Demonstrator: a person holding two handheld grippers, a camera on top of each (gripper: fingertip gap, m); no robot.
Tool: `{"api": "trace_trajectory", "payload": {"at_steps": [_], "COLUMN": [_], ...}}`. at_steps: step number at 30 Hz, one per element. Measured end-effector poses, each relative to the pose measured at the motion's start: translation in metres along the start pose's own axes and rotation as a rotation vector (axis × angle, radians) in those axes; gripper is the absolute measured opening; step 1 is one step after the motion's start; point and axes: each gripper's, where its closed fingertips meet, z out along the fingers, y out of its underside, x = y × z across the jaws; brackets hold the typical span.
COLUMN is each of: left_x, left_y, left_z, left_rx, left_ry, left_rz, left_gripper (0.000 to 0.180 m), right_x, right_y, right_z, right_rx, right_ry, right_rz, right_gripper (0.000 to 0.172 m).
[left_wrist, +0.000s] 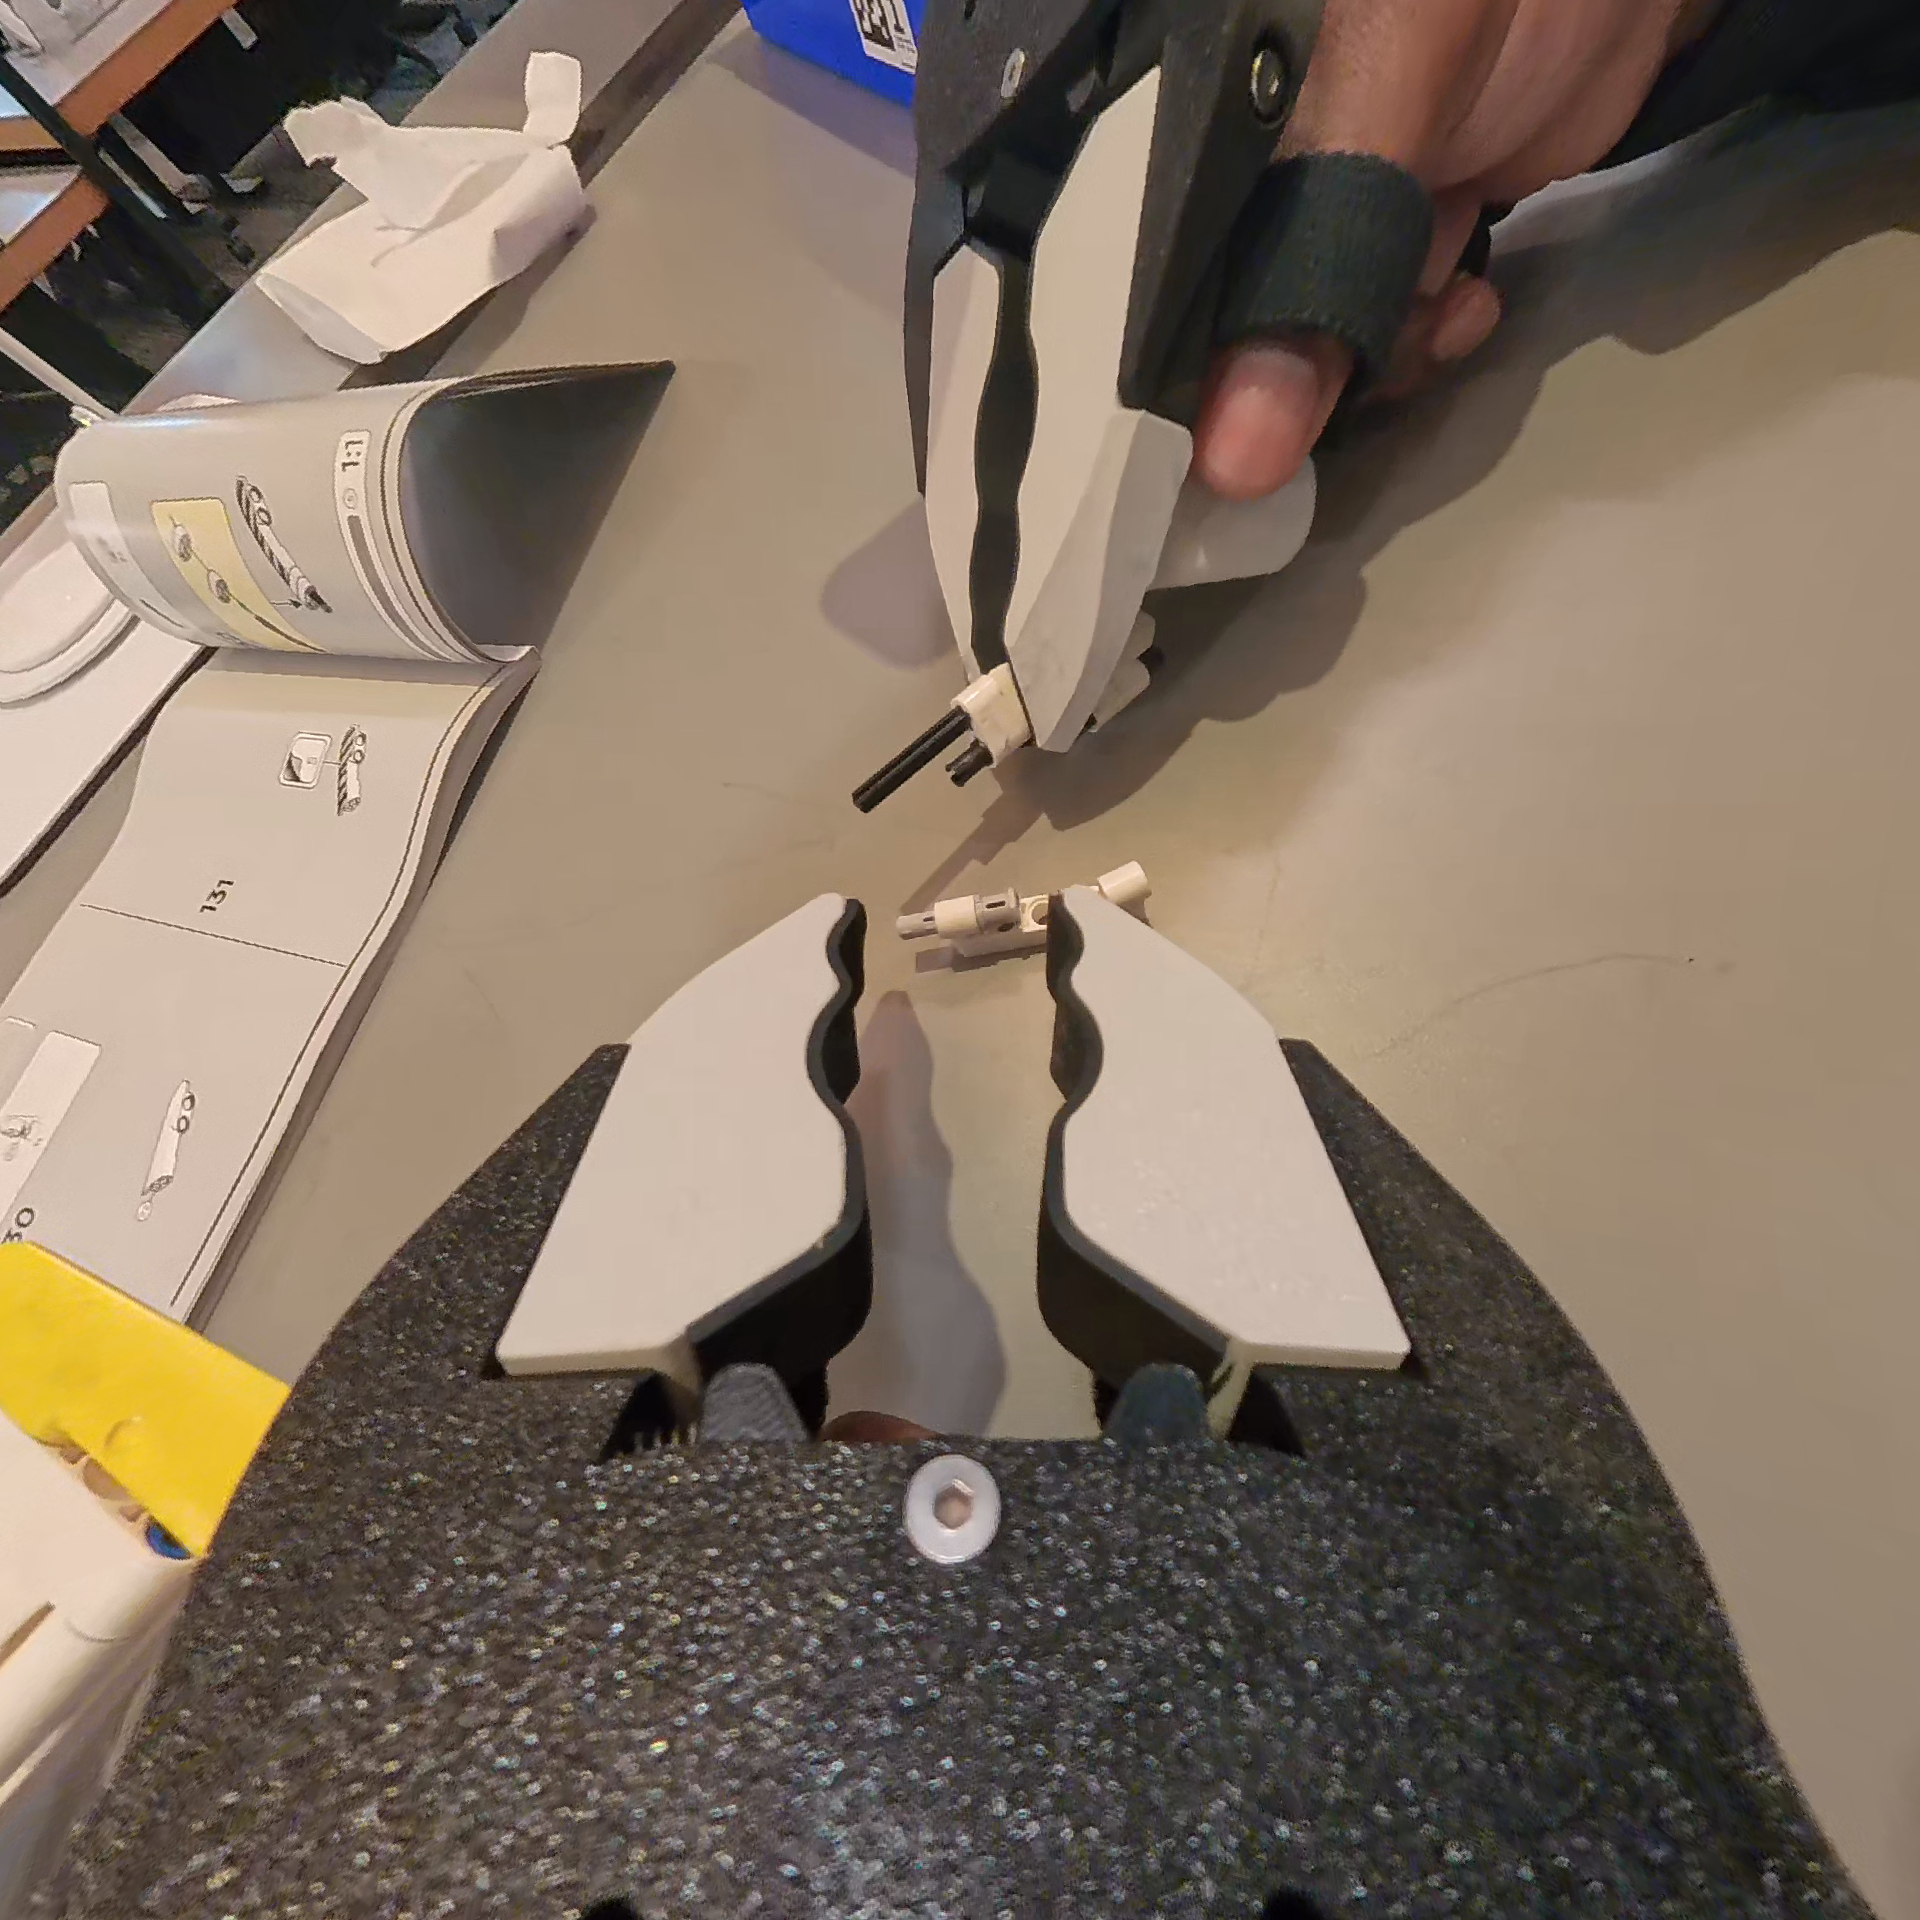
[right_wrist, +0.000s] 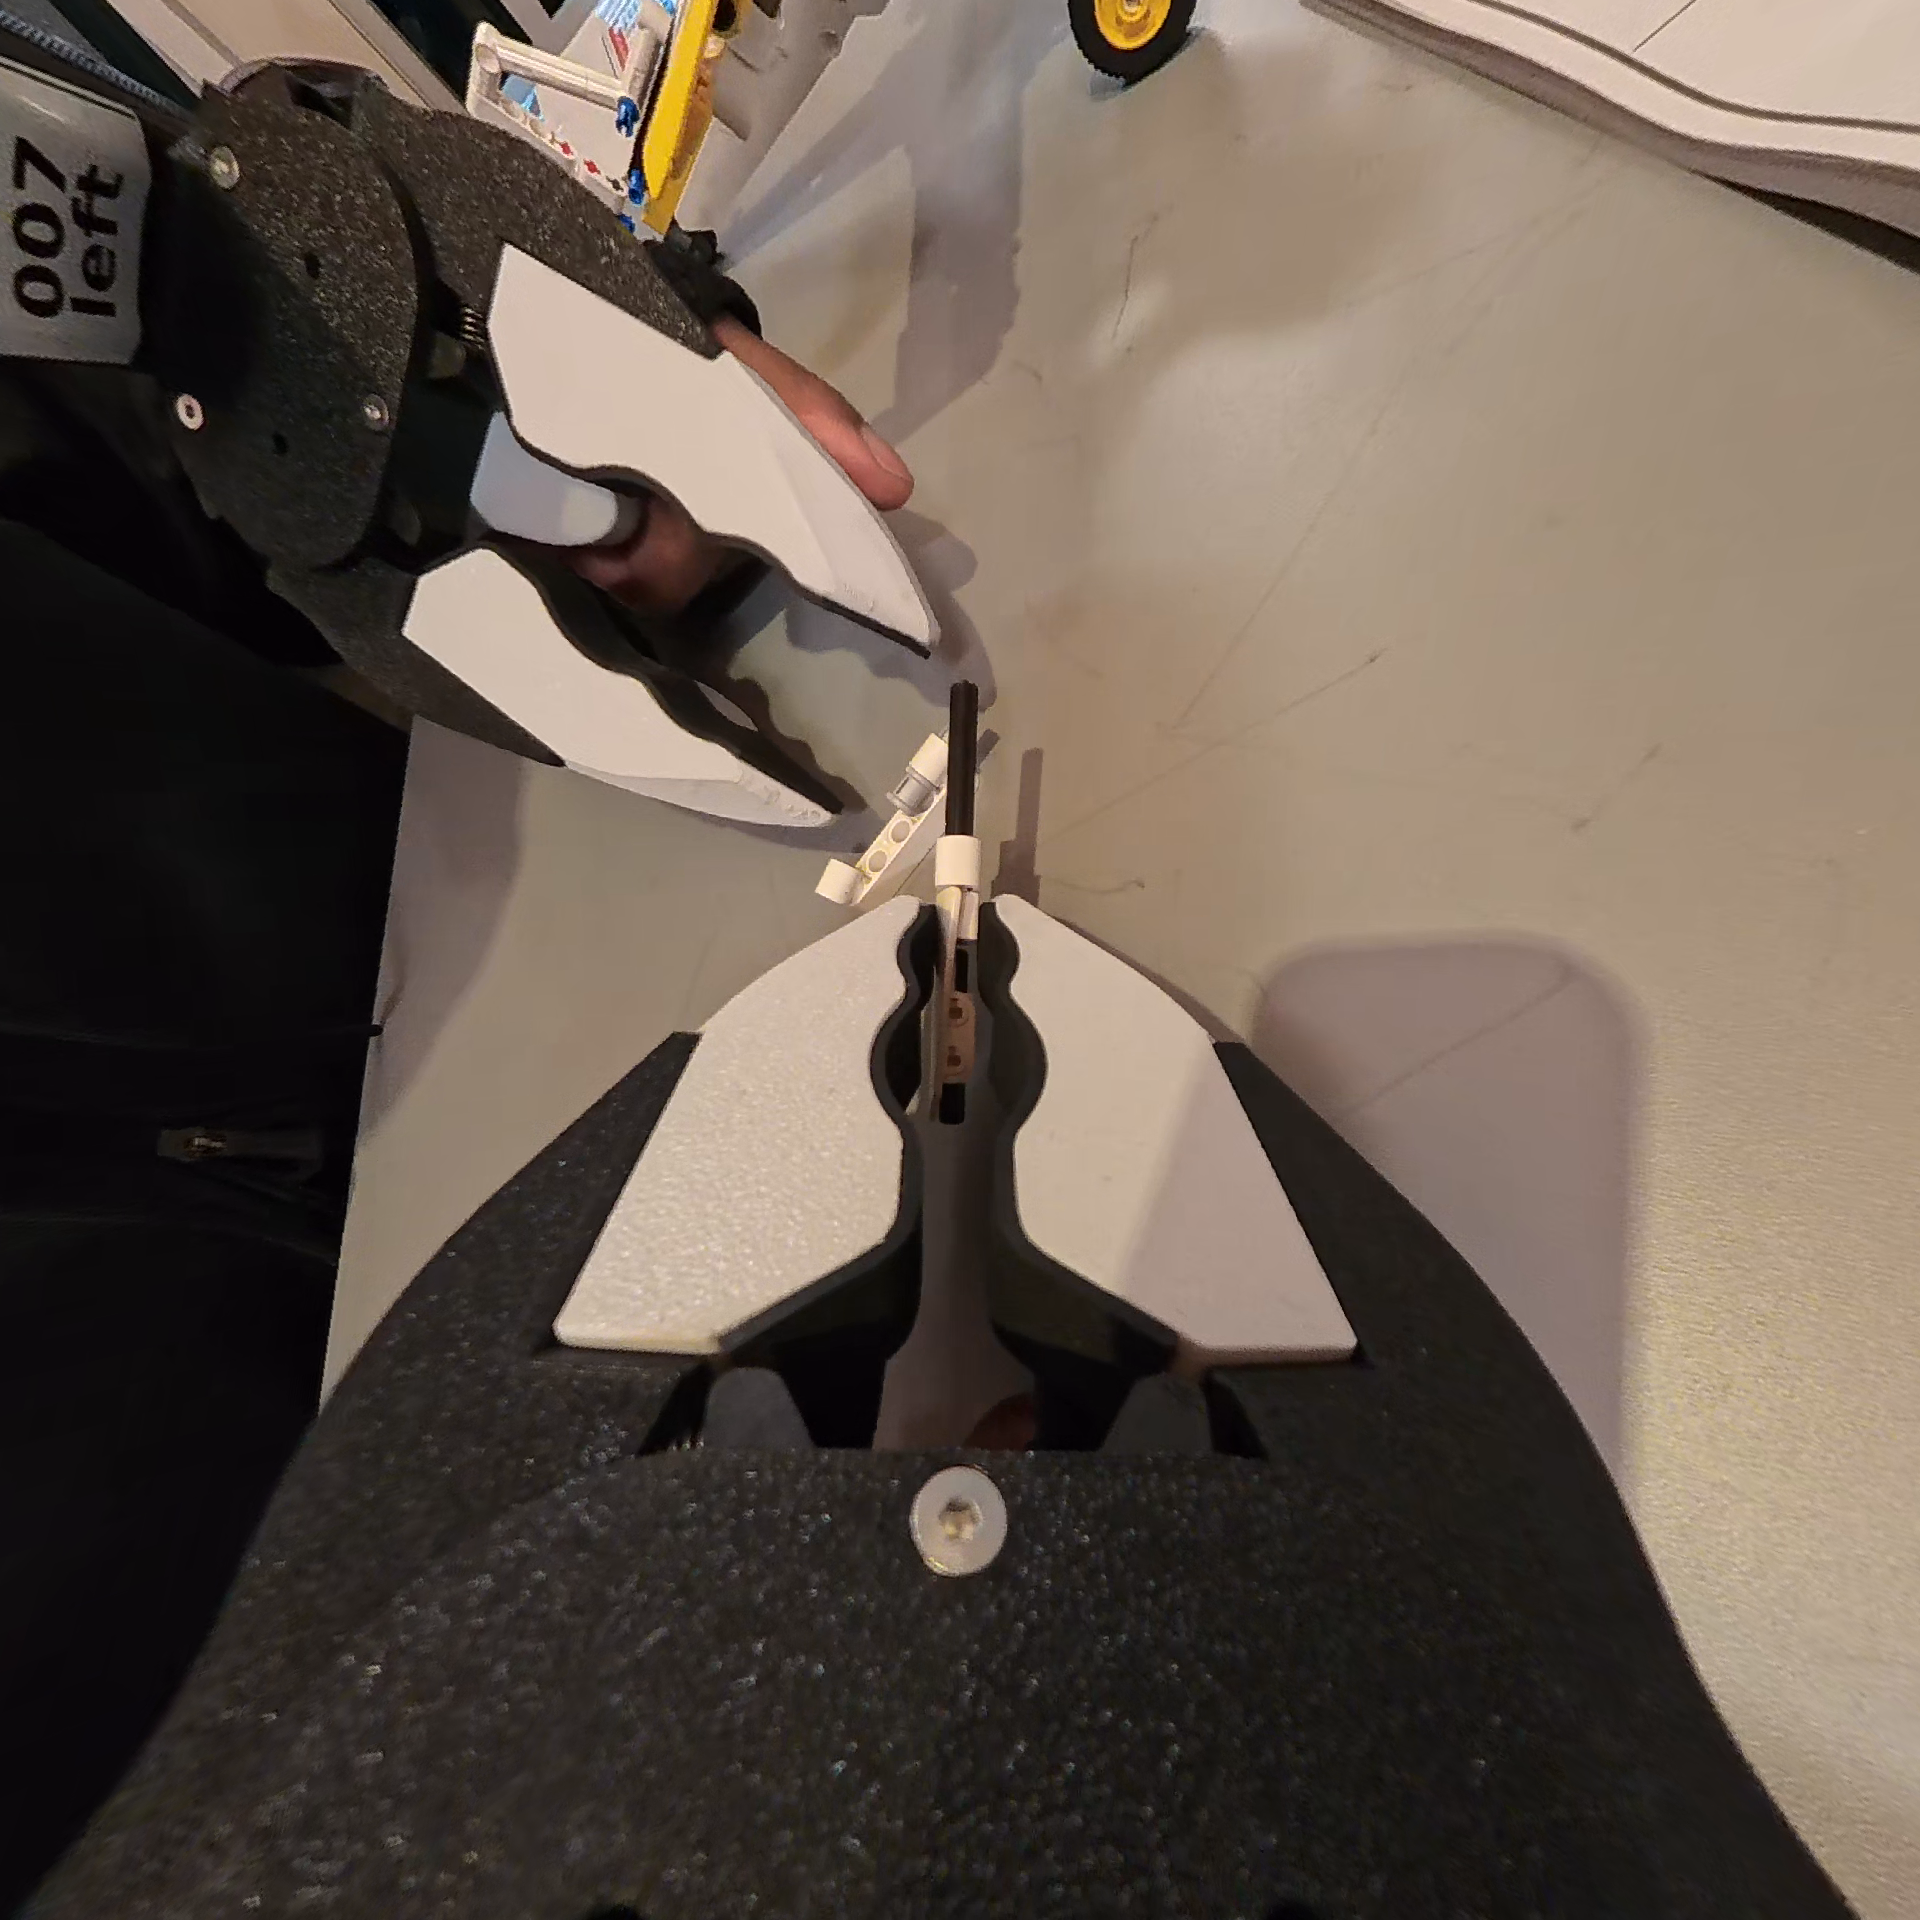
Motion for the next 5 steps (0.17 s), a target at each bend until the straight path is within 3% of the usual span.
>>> {"api": "trace_trajectory", "payload": {"at_steps": [5], "left_x": [-0.0026], "left_y": [-0.0017], "left_z": [-0.0006], "left_rx": [0.013], "left_ry": [-0.016], "left_rz": [-0.012], "left_gripper": [0.033], "right_x": [0.0010], "right_y": [-0.0017], "right_z": [-0.0005], "right_rx": [0.000], "right_ry": [0.002], "right_rz": [-0.003], "right_gripper": [0.007]}}
